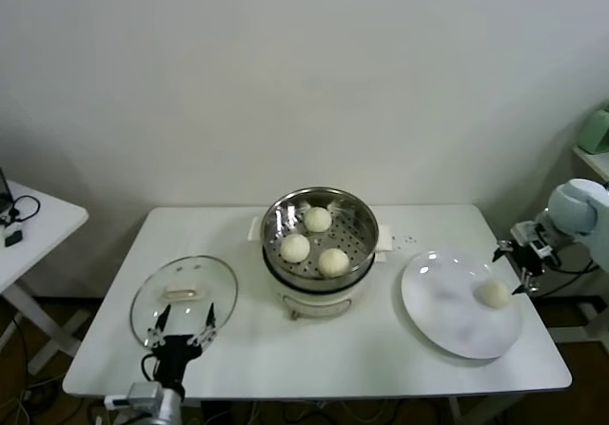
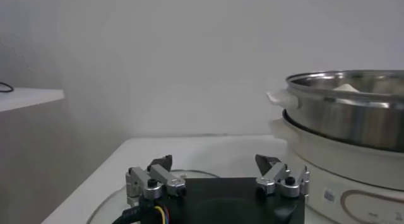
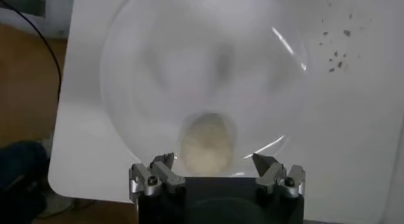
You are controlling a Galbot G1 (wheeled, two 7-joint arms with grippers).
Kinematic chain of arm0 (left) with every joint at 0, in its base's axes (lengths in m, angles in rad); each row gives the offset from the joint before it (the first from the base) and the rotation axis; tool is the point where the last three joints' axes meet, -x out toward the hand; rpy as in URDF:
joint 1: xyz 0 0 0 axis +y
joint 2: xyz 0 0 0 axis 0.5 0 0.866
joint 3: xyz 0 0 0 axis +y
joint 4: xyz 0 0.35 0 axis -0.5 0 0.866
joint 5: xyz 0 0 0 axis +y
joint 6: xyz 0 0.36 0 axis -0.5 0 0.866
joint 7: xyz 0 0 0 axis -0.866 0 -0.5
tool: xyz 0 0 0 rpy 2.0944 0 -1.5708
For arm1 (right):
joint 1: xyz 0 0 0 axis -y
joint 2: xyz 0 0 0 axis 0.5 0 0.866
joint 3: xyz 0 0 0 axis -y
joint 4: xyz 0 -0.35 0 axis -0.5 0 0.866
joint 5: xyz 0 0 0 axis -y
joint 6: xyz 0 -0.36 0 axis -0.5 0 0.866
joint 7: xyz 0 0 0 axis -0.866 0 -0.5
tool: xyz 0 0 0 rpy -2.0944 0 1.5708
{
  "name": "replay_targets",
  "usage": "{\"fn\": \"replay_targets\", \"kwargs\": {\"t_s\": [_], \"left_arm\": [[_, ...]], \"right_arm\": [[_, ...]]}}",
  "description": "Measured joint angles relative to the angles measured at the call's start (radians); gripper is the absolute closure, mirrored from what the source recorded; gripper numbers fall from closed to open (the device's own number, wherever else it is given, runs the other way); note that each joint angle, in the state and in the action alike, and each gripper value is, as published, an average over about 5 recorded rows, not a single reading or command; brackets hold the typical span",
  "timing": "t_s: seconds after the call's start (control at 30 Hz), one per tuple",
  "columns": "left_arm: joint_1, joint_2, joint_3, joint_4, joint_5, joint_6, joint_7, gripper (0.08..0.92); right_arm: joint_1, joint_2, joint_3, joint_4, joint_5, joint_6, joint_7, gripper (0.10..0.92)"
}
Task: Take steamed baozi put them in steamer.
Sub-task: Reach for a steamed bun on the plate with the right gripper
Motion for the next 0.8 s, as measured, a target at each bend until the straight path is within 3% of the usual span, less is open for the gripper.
{"fn": "replay_targets", "kwargs": {"t_s": [0.8], "left_arm": [[-0.002,-0.005,0.0,0.008,0.007,0.009,-0.003,0.177]], "right_arm": [[-0.186,0.129,0.192,-0.164,-0.168,0.037,0.039,0.203]]}}
